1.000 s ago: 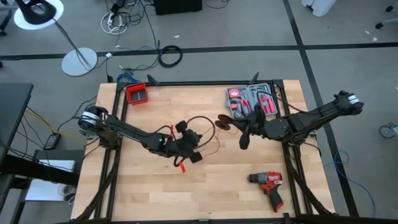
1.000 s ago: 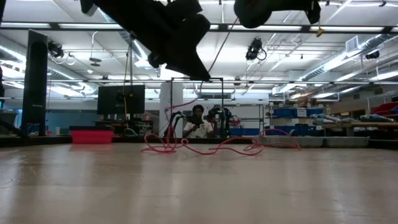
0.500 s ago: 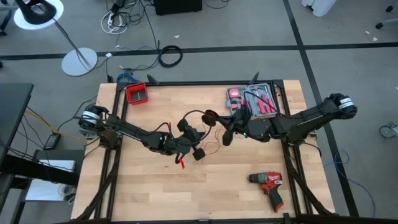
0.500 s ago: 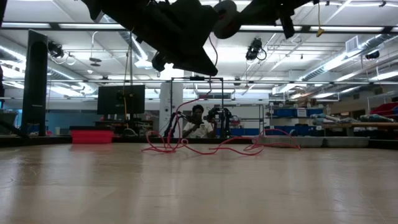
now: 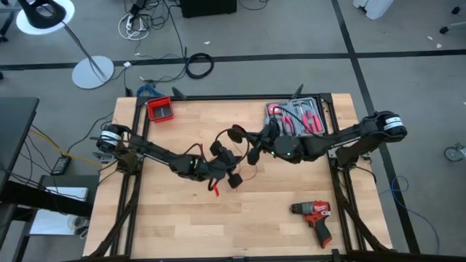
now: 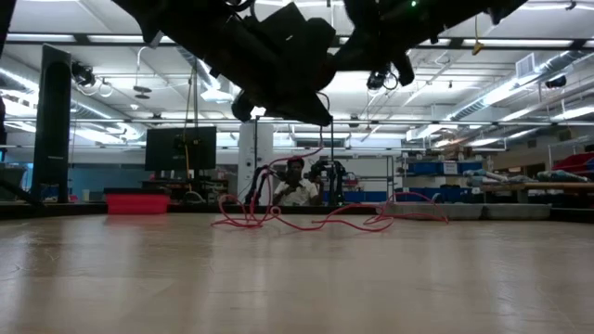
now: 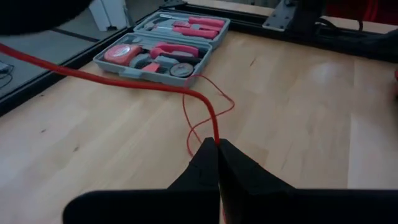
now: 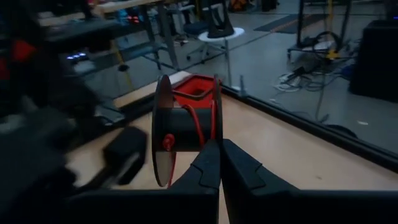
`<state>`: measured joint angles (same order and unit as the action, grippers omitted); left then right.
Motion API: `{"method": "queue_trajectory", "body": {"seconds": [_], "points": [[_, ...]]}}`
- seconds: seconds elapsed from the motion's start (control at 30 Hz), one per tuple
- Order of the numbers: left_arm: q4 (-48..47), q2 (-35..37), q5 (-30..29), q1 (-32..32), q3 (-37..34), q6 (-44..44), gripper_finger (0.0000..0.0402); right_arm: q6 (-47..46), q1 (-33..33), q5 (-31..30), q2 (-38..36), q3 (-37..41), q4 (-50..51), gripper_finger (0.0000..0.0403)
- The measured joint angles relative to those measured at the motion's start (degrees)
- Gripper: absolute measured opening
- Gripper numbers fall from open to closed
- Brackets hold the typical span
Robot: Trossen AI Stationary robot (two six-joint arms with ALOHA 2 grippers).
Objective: Coil cords
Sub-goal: Coil the red wire onto the black spool
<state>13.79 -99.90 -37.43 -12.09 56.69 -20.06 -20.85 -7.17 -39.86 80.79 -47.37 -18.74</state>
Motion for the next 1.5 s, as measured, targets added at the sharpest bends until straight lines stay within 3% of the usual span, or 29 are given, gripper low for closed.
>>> {"method": "queue_trajectory", "body": {"seconds": [0.27, 0.53, 0.83, 1.13, 1.5], "points": [[-2.5, 0.0, 3.7, 0.5, 0.0, -2.8, 0.0000, -1.6, 3.9, 1.8, 0.2, 0.0, -1.4, 0.0001], [-2.9, 0.0, 3.4, 1.2, 0.0, -2.7, 0.0000, -6.3, 6.0, 9.2, -0.3, 0.0, -3.6, 0.0001], [-0.7, 0.1, 4.3, 1.0, 0.0, -2.8, 0.0000, -0.9, 6.9, 1.2, -0.3, 0.0, -2.0, 0.0001], [-0.8, 0.1, 8.3, 1.6, 2.5, -0.5, 0.0000, 2.0, 6.9, -1.5, -0.3, 0.0, 3.9, 0.0001], [-15.7, 0.0, 10.7, 2.3, 12.2, 7.4, 0.0000, 6.0, 3.2, -1.3, -0.3, 0.0, 12.5, 0.0001]]}}
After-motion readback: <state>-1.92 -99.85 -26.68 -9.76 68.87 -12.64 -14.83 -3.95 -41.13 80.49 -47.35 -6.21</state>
